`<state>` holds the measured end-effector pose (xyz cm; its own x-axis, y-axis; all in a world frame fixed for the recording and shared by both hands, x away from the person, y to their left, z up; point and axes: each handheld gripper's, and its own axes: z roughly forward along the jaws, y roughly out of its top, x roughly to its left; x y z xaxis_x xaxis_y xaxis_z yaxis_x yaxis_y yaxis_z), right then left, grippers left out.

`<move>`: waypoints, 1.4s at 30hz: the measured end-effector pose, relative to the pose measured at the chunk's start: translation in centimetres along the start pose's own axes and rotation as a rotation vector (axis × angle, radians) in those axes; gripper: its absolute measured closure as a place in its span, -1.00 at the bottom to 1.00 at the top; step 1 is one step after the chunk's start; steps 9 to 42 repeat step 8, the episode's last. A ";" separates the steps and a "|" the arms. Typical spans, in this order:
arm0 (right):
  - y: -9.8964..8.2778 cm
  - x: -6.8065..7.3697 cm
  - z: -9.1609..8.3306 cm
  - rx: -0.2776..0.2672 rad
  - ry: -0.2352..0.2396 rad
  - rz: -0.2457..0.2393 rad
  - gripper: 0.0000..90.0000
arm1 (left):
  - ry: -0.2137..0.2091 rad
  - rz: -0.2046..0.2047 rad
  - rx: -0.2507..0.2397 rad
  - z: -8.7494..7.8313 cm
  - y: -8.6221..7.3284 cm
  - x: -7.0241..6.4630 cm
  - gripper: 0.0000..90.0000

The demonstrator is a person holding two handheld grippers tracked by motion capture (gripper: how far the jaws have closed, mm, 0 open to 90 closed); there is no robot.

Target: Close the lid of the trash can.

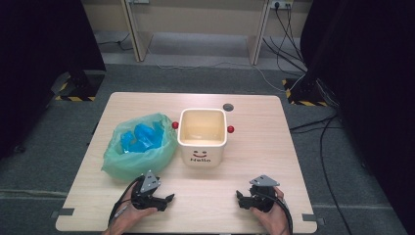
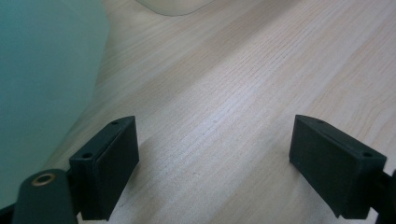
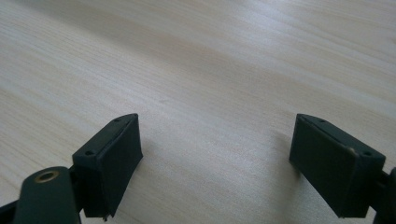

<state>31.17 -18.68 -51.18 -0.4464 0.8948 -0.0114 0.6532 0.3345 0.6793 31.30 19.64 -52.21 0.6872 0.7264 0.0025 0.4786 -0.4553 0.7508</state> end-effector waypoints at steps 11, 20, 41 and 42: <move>-0.5 0.2 0.2 -0.040 -0.008 0.014 -0.71 | -0.005 -0.012 0.003 0.0 0.0 0.1 -0.68; -0.5 0.2 0.2 -0.040 -0.008 0.014 -0.71 | -0.005 -0.012 0.003 0.0 0.0 0.1 -0.68; -0.5 0.2 0.2 -0.040 -0.008 0.014 -0.71 | -0.005 -0.012 0.003 0.0 0.0 0.1 -0.68; -0.5 0.2 0.2 -0.040 -0.008 0.014 -0.71 | -0.005 -0.012 0.003 0.0 0.0 0.1 -0.68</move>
